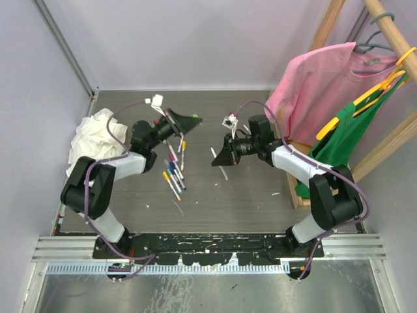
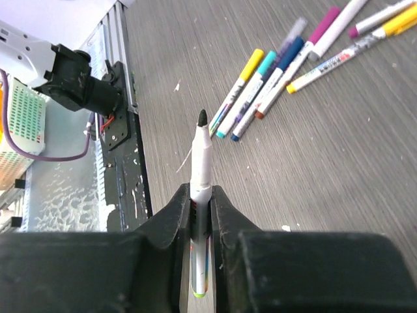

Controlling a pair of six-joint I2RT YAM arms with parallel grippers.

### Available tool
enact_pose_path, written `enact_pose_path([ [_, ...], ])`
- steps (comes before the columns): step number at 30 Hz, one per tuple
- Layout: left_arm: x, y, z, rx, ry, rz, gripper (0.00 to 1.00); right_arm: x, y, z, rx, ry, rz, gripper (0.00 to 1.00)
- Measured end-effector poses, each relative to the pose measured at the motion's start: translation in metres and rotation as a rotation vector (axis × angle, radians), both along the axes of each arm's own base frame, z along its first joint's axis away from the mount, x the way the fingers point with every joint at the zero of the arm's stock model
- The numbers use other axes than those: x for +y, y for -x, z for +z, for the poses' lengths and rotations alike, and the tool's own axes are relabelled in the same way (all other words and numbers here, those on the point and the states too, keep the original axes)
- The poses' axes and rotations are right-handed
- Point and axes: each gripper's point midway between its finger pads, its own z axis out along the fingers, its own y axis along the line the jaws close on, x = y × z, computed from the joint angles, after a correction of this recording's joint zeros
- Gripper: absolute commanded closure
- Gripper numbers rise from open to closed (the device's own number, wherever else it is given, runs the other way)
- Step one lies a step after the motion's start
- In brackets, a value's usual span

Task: Open the pen caps
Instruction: Open the pen cap from the pen, then place the pen cap at the center of the board.

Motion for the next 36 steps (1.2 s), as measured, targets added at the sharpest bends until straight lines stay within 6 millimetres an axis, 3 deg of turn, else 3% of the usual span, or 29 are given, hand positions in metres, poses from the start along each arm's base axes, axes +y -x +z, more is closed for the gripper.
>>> enact_pose_path([
  [4,0.031,-0.058,0.027,-0.046,0.061,0.140,1.00,-0.008,-0.004,-0.017,0.049,0.040,-0.026,0.99],
  [8,0.028,-0.079,0.029,-0.037,0.086,0.151,1.00,-0.025,-0.024,-0.038,0.038,0.137,-0.135,0.99],
  [11,0.014,-0.091,0.006,0.031,0.074,0.134,1.00,-0.044,-0.052,-0.055,-0.003,0.253,-0.258,0.97],
  [16,-0.009,-0.115,-0.063,0.250,-0.029,0.134,1.00,-0.073,-0.110,-0.081,-0.082,0.464,-0.424,0.92],
  [20,-0.027,-0.127,-0.120,0.422,-0.156,0.153,1.00,-0.094,-0.130,-0.101,-0.117,0.601,-0.493,0.91],
  [23,-0.041,-0.134,-0.147,0.510,-0.264,0.173,1.00,-0.109,-0.140,-0.114,-0.137,0.699,-0.520,0.90],
  [29,-0.069,-0.154,-0.160,0.575,-0.414,0.227,1.00,-0.128,-0.159,-0.132,-0.176,0.841,-0.531,0.87],
  [36,-0.089,-0.176,-0.172,0.645,-0.469,0.267,1.00,-0.137,-0.179,-0.130,-0.230,0.924,-0.525,0.84],
])
